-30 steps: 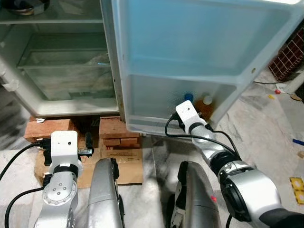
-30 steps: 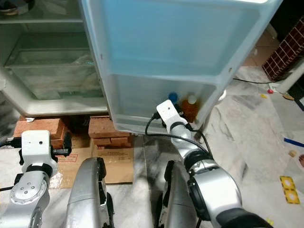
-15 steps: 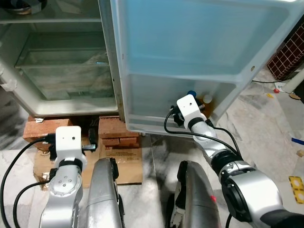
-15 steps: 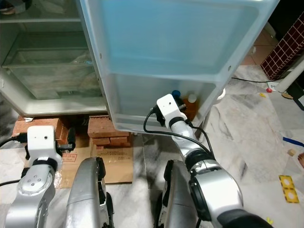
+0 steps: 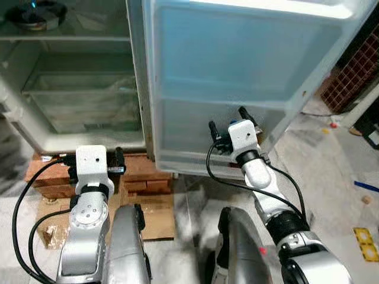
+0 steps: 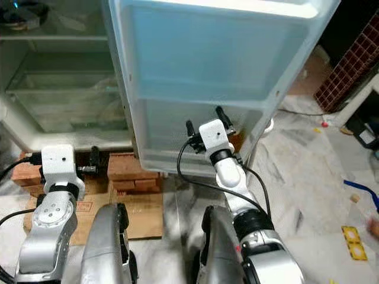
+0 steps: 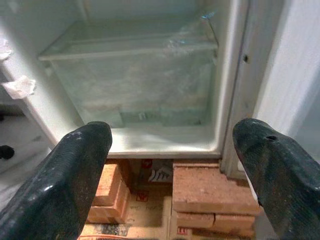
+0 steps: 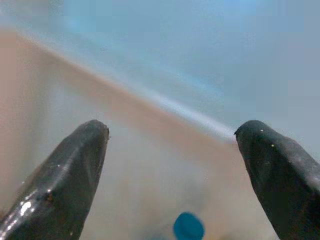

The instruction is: Restocking fridge

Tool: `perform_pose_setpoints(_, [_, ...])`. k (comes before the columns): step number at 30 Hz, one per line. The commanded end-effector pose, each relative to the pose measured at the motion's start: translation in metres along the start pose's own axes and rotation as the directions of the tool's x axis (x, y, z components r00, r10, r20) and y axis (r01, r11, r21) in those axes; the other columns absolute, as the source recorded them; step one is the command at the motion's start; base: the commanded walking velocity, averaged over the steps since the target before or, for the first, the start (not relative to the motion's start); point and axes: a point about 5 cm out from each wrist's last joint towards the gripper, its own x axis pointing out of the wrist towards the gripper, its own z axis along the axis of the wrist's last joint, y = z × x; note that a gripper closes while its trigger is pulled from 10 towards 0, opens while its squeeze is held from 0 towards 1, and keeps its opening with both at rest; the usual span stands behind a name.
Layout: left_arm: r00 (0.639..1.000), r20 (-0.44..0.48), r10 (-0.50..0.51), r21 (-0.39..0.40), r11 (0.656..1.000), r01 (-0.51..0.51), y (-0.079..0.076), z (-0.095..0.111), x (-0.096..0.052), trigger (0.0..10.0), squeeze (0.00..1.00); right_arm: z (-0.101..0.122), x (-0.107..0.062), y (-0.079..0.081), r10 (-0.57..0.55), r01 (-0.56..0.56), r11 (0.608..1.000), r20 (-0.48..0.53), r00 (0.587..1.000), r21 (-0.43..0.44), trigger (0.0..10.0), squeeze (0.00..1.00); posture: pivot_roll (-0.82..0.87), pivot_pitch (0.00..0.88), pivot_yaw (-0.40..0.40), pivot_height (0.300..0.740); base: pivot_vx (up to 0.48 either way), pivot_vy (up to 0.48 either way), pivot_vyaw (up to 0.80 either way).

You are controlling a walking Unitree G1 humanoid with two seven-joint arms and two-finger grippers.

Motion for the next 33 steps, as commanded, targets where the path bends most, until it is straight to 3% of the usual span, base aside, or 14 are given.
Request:
perform_pose_setpoints(1, [1.0, 0.007, 0.024, -0.006, 1.0, -0.024, 0.005, 0.0, 0.003, 10.0, 0.0, 0.003, -0.001, -0.004, 0.007, -0.007, 1.0, 0.007, 1.0, -0.025, 10.0, 0.93, 0.1, 0.0, -0.048, 0.533, 0.0, 0.0, 0.0])
perform_pose_setpoints(2, [1.0, 0.013, 0.024, -0.006, 1.0, -0.024, 0.005, 0.002, 0.004, 10.0, 0.0, 0.004, -0.004, -0.006, -0.012, 0.012, 1.0, -0.005, 1.0, -0.002, 10.0, 0.54, 0.1, 0.0, -0.045, 0.533, 0.0, 0.0, 0.0])
perform_pose_setpoints(3, [1.0, 0.013, 0.024, -0.006, 1.0, -0.024, 0.005, 0.002, 0.004, 10.0, 0.0, 0.004, -0.004, -0.006, -0.012, 0.012, 1.0, -0.005, 1.0, -0.002, 10.0, 0.54, 0.1, 0.0, -0.045, 0.533, 0.0, 0.0, 0.0])
perform_pose_setpoints(4, [0.999, 0.036, 0.004, 0.006, 1.0, -0.005, 0.002, 0.007, 0.007, 10.0, 0.0, -0.005, -0.005, -0.009, -0.065, 0.072, 0.992, -0.071, 0.995, 0.105, 10.0, 0.0, 0.1, 0.0, -0.033, 0.533, 0.0, 0.0, 0.0])
perform_pose_setpoints(5, [0.998, 0.058, -0.014, 0.017, 1.0, 0.013, -0.003, 0.013, 0.009, 10.0, 0.0, -0.008, -0.001, -0.011, -0.078, 0.091, 0.984, -0.089, 0.993, 0.15, 10.0, 0.0, 0.11, 0.0, -0.033, 0.533, 0.0, 0.0, 0.0])
perform_pose_setpoints(8, [0.997, 0.076, -0.024, 0.028, 0.999, 0.022, -0.007, 0.02, 0.011, 10.0, 0.0, -0.006, 0.009, -0.014, -0.065, 0.077, 0.981, -0.075, 0.995, 0.176, 10.0, 0.0, 0.11, 0.0, -0.036, 0.533, 0.0, 0.0, 0.0])
perform_pose_setpoints(11, [0.997, 0.077, -0.024, 0.028, 0.999, 0.022, -0.007, 0.021, 0.011, 10.0, 0.0, -0.005, 0.01, -0.014, -0.064, 0.077, 0.98, -0.076, 0.995, 0.181, 10.0, 0.0, 0.11, 0.0, -0.036, 0.533, 0.0, 0.0, 0.0])
perform_pose_setpoints(16, [0.994, 0.096, -0.051, -0.005, 0.999, 0.051, -0.014, 0.033, 0.005, 10.0, 0.0, -0.006, 0.004, -0.021, -0.042, 0.069, 0.954, -0.098, 0.994, 0.291, 10.0, 0.0, 0.1, 0.0, -0.032, 0.537, 0.0, 0.0, 0.0])
perform_pose_setpoints(19, [0.985, 0.13, -0.11, 0.013, 0.994, 0.109, -0.023, 0.038, 0.003, 10.0, 0.0, -0.002, -0.008, -0.023, 0.029, -0.005, 0.96, -0.082, 0.996, 0.279, 10.0, 0.0, 0.09, 0.0, -0.035, 0.555, 0.0, 0.0, 0.0])
perform_pose_setpoints(23, [0.984, 0.133, -0.122, 0.02, 0.993, 0.12, -0.025, 0.034, 0.0, 10.0, 0.0, -0.001, -0.018, -0.022, 0.048, -0.021, 0.959, -0.089, 0.995, 0.281, 10.0, 0.0, 0.08, 0.0, -0.038, 0.569, 0.0, 0.0, 0.0])
perform_pose_setpoints(27, [0.98, 0.125, -0.154, 0.043, 0.988, 0.15, -0.025, 0.022, -0.014, 10.0, 0.0, 0.009, -0.038, -0.016, 0.068, -0.051, 0.964, -0.055, 0.996, 0.26, 10.0, 0.0, 0.07, 0.0, -0.05, 0.588, 0.0, 0.0, 0.0])
perform_pose_setpoints(30, [0.982, 0.118, -0.15, 0.024, 0.989, 0.149, -0.025, 0.018, -0.019, 10.0, 0.0, 0.007, -0.053, -0.014, 0.014, 0.011, 0.961, -0.088, 0.996, 0.277, 10.0, 0.0, 0.08, 0.0, -0.048, 0.606, 0.0, 0.0, 0.0])
perform_pose_setpoints(33, [0.978, 0.126, -0.168, 0.026, 0.986, 0.167, -0.027, 0.02, -0.021, 10.0, 0.0, 0.005, -0.055, -0.014, -0.015, 0.046, 0.956, -0.109, 0.994, 0.289, 10.0, 0.0, 0.09, 0.0, -0.042, 0.611, 0.0, 0.0, 0.0])
